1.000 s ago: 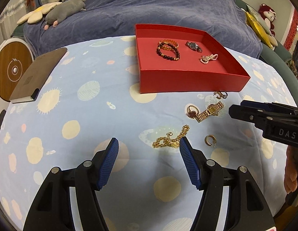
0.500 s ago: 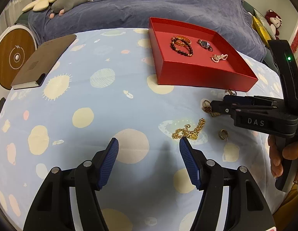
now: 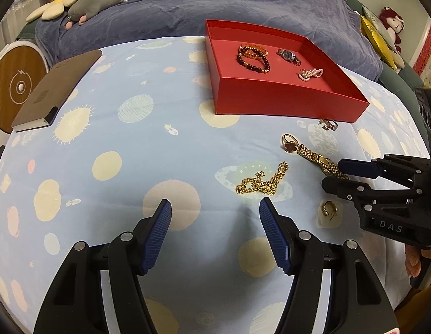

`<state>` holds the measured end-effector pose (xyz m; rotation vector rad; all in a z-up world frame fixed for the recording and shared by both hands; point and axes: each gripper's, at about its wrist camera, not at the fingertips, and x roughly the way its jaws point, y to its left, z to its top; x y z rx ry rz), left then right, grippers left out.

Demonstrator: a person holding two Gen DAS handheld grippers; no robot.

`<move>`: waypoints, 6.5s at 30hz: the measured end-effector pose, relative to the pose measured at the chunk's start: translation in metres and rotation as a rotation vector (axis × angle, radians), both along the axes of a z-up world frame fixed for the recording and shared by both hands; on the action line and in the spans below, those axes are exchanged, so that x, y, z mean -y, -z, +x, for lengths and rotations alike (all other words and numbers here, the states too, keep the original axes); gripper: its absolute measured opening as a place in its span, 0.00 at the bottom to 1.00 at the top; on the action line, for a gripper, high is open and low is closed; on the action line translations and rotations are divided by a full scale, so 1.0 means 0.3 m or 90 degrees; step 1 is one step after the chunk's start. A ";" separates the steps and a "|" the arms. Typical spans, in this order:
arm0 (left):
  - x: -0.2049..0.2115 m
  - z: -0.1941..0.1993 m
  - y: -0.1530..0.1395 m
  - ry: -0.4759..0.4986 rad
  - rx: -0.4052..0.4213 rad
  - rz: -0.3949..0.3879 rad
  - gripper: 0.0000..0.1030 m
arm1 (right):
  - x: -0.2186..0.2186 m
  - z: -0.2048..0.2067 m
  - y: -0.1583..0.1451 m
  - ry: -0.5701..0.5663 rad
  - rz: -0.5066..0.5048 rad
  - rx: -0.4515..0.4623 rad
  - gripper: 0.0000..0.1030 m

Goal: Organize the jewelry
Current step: 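Grasp the gold watch with the right gripper while the left gripper grasps the gold chain, then carry the gold chain and gold watch into the red box, open both grippers, then grasp a gold ring with the left gripper while the right gripper grasps a hoop ring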

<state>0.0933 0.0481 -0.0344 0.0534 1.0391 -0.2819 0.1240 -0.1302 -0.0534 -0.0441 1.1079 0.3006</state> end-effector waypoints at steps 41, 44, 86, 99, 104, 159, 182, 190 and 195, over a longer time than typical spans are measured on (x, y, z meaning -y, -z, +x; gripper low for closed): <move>0.173 0.011 0.054 0.070 0.049 0.005 0.09 | 0.185 -0.117 -0.045 0.096 0.011 -0.031 0.21; 0.176 0.008 0.054 0.075 0.047 0.005 0.05 | 0.185 -0.117 -0.047 0.097 0.011 -0.031 0.21; 0.243 0.297 -0.364 -0.004 0.135 -0.184 0.03 | 0.330 0.186 -0.347 0.213 0.129 0.119 0.21; 0.261 0.499 -0.201 -0.030 0.062 -0.162 0.03 | 0.311 0.373 -0.162 0.231 0.121 0.054 0.21; 0.246 0.526 -0.174 -0.046 0.048 -0.172 0.04 | 0.361 0.376 -0.149 0.258 0.133 0.057 0.23; 0.313 0.145 0.043 0.091 0.013 -0.016 0.12 | 0.309 -0.034 -0.131 0.155 0.052 0.046 0.30; 0.188 0.135 -0.108 0.046 0.027 -0.069 0.11 | 0.204 0.114 -0.025 0.137 0.049 0.039 0.24; 0.169 0.136 -0.105 0.045 0.022 -0.078 0.11 | 0.187 0.160 0.002 0.156 0.034 0.043 0.22; 0.159 0.135 -0.109 0.045 0.022 -0.083 0.11 | 0.185 0.161 0.005 0.153 0.017 0.047 0.13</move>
